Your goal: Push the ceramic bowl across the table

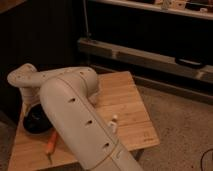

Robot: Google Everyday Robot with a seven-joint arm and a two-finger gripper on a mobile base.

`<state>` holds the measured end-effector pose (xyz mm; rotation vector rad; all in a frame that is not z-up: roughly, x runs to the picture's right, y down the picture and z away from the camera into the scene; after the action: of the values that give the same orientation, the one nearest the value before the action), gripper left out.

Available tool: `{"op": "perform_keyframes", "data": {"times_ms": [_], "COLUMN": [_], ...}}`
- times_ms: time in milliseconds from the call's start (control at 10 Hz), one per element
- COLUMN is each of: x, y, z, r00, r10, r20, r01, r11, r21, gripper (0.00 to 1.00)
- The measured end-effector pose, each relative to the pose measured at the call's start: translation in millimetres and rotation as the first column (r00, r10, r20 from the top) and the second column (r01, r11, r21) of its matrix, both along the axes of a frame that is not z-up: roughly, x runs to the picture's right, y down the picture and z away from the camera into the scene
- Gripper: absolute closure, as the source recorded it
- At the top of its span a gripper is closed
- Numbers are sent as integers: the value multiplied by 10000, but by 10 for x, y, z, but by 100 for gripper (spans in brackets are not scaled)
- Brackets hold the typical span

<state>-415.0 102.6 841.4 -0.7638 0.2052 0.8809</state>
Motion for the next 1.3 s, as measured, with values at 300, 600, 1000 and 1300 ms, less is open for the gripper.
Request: {"op": "perform_keyframes", "data": {"times_ms": [300, 600, 1000, 1300], "x": [-32, 56, 168, 103], "y": [-154, -259, -289, -248], "z": [-176, -214, -144, -148], "r00": [9977, 9864, 9751, 9645], "r10": [424, 1166, 1772, 1966], "r20": [535, 1157, 1332, 1761], "r01": [-431, -1142, -1713, -1835], "r11": [9990, 9931, 9837, 9791], "r21": [114, -276, -544, -880], "gripper": [20, 20, 20, 20]}}
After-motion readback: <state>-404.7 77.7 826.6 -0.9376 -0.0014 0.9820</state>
